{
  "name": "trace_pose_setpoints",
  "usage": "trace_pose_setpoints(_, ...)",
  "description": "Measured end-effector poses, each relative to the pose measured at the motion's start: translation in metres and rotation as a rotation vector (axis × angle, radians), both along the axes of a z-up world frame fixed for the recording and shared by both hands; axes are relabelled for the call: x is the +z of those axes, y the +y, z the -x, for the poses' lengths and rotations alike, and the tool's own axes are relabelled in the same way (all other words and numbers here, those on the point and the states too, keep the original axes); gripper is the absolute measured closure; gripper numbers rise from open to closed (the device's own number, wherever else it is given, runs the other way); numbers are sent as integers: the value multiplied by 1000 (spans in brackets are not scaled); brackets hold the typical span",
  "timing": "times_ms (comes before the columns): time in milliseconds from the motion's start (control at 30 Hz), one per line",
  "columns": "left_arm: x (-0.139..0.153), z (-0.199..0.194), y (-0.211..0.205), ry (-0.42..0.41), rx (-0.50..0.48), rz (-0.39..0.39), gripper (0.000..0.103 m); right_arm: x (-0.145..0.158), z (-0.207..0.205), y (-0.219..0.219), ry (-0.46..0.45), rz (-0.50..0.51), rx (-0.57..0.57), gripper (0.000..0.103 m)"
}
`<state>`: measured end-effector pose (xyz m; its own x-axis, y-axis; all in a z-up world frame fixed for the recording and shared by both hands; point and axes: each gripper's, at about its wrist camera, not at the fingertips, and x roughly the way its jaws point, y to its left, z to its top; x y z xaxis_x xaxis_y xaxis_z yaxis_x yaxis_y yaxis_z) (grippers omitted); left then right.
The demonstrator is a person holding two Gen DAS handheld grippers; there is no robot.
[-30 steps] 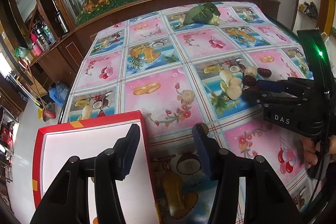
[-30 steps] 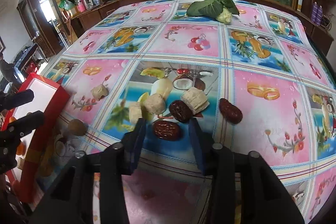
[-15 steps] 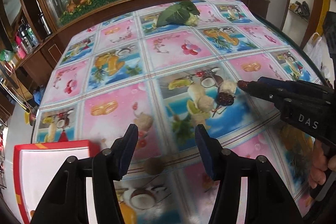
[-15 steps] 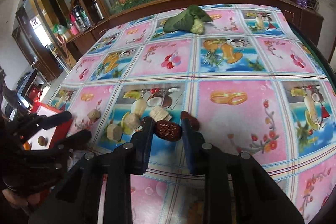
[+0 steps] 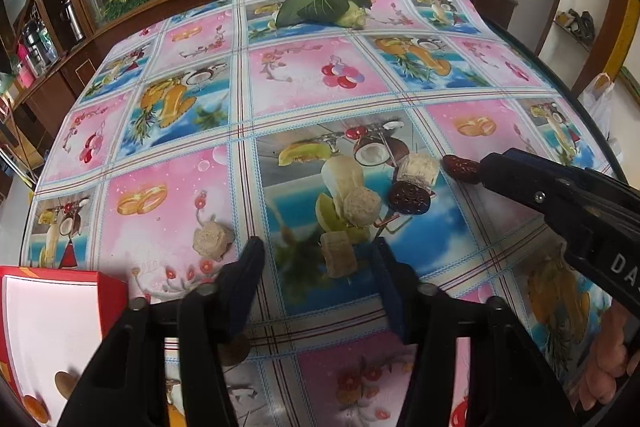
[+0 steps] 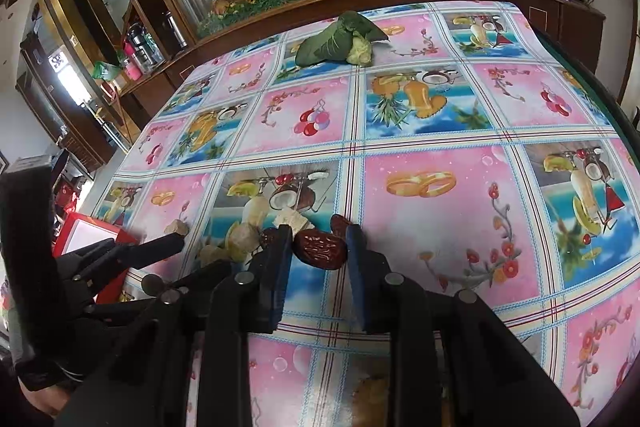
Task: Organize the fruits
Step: 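Grasp a red date with the right tool while the left tool grasps a beige bread cube, then carry the bread cube into the tray and release with the left tool while the right tool drops the date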
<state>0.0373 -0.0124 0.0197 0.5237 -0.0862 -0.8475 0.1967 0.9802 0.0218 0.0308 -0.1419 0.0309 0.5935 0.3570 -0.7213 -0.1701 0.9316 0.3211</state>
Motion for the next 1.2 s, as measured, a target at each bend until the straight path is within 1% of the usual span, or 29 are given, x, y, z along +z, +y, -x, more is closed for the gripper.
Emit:
trace_pose_setpoints(33, -2, -1, -1, 6, -4, 4, 70, 0, 0, 0, -1, 1, -1, 74)
trace_pose_setpoints(67, -4, -2, -2, 9, -12, 12, 76, 0, 0, 0, -1, 2, -1, 74)
trace_pose_setpoints(100, -5, -3, -3, 14, -21, 21, 79, 0, 0, 0, 0, 0, 0, 74)
trace_pose_setpoints(133, -5, -3, -4, 7, -27, 25, 86, 0, 0, 0, 1, 0, 0, 74)
trace_pose_setpoints(167, -5, -3, -5, 8, -38, 28, 90, 0, 0, 0, 1, 1, -2, 74)
trace_pose_setpoints(300, -5, -4, -3, 6, -42, 39, 90, 0, 0, 0, -1, 1, -2, 74)
trace_pose_setpoints(433, 4, 4, -1, -27, -27, 21, 90, 0, 0, 0, -4, -2, -3, 74)
trace_pose_setpoints(567, 25, 19, 6, -91, -3, 1, 90, 2, 2, 1, -24, -26, 7, 74)
trace_pose_setpoints(667, 42, 35, 17, -149, 24, -15, 90, 6, 7, 4, -63, -40, 17, 74)
trace_pose_setpoints(833, 70, 61, 41, -249, 80, -70, 90, 10, 15, 11, -105, -91, 39, 74)
trace_pose_setpoints(933, 81, 73, 54, -295, 107, -92, 90, 14, 22, 21, -137, -91, 64, 74)
trace_pose_setpoints(1067, 92, 87, 71, -331, 135, -97, 90, 14, 30, 33, -136, -118, 84, 74)
trace_pose_setpoints(1200, 96, 97, 86, -347, 154, -93, 90, 14, 40, 54, -138, -117, 110, 74)
